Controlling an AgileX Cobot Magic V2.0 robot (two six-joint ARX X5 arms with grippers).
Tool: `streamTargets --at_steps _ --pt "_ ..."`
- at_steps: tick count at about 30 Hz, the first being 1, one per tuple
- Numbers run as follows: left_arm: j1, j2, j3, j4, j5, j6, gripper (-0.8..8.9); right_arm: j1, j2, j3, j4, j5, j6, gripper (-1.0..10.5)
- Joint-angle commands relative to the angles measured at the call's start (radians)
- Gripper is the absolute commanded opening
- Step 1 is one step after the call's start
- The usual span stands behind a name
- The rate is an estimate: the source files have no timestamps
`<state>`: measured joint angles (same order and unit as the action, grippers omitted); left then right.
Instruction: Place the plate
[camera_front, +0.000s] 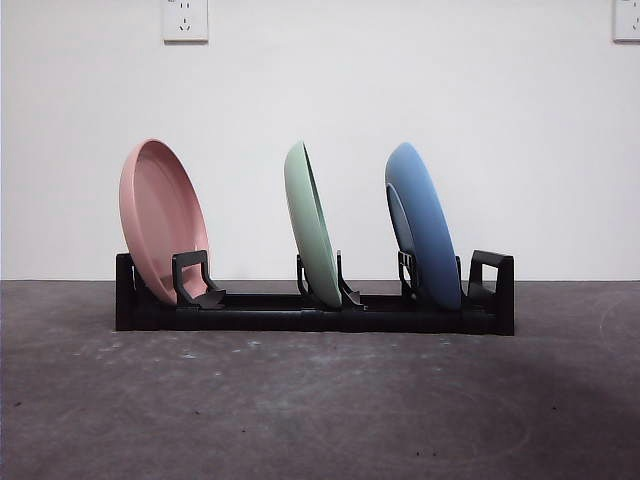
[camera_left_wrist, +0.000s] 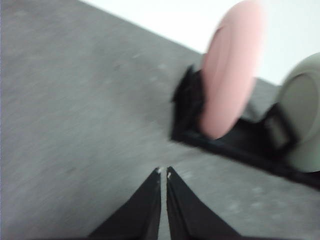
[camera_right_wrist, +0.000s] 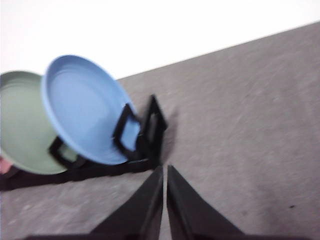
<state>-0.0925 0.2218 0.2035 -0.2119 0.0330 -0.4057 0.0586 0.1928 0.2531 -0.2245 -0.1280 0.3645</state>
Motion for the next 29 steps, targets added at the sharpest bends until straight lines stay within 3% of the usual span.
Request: streamTargets --at_steps 1,10,15,21,25,29 --pt "-0.029 0.070 0.095 -0.013 0.014 -0.007 0.15 0.008 0.061 0.087 -0.018 -0.031 0.027 0.1" --pt "-0.083 0.339 0.439 -0.132 0.174 0.032 0.15 0.011 0.298 0.376 -0.119 -0.267 -0.024 0.1" --pt "-0.094 0.464 0.605 -0.203 0.270 0.043 0.15 0.011 0.405 0.528 -0.243 -0.397 -0.122 0.1" --pt "-0.114 0.592 0.748 -0.293 0.412 0.093 0.15 0.018 0.506 0.676 -0.423 -0.497 -0.272 0.1" --pt "-0.125 0.661 0.789 -0.346 0.542 0.193 0.15 0.026 0.532 0.699 -0.435 -0.572 -0.288 0.1" --pt "-0.132 0.697 0.790 -0.366 0.603 0.245 0.19 0.026 0.531 0.699 -0.435 -0.573 -0.298 0.1"
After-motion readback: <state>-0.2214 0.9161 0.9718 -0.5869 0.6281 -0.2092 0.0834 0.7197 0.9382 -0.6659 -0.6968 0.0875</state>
